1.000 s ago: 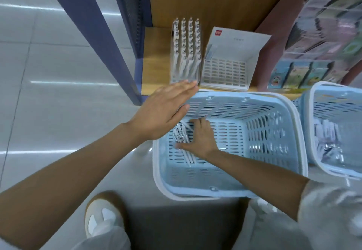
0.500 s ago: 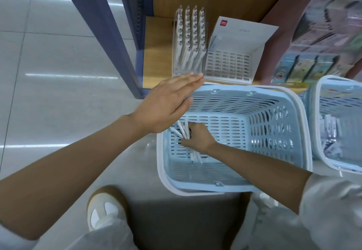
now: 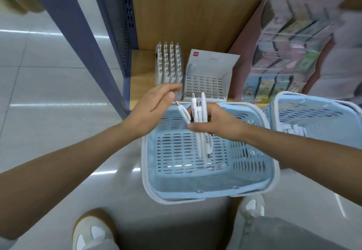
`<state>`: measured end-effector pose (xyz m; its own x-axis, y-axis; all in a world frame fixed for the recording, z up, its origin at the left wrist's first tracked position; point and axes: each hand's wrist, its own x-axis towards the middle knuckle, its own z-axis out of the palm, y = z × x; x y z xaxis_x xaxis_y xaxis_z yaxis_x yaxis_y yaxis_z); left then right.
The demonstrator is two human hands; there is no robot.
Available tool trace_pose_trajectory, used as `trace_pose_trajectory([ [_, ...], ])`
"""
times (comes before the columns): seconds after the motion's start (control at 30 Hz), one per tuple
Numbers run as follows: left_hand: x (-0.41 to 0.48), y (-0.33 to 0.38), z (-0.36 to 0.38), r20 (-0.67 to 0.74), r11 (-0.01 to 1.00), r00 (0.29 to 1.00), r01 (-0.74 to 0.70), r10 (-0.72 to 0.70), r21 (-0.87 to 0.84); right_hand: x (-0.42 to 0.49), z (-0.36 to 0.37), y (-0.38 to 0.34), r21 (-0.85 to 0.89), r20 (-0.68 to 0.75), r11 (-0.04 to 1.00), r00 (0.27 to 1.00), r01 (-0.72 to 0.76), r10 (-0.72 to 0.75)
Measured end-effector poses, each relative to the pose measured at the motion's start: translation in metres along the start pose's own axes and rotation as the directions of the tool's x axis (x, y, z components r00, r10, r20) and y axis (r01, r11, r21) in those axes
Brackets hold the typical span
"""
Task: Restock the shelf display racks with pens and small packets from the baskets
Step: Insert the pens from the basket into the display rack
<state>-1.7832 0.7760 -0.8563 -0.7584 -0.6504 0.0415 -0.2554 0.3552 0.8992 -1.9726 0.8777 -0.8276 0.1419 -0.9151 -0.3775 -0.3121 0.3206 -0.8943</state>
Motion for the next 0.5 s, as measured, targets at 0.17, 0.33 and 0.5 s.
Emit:
trace_pose_trajectory([
  [0.17,0.012,0.031,0.016,0.179,0.753,0.956,0.293,-0.232,-0.590,0.023,-0.020,-0.033,0.144,-0.315,0.977,0.944,0.155,-0.103],
  [0.33,0.017,0.045,0.026,0.196,0.646,0.943,0.328,-0.270,-0.689,0.047,-0.014,-0.046,0.204,-0.382,0.963,0.920,0.176,-0.088],
  [0.5,0.022,0.038,0.021,0.077,0.712,0.919,0.351,-0.387,-0.608,0.062,-0.006,-0.043,0.258,-0.371,0.949,0.926,0.182,-0.077],
])
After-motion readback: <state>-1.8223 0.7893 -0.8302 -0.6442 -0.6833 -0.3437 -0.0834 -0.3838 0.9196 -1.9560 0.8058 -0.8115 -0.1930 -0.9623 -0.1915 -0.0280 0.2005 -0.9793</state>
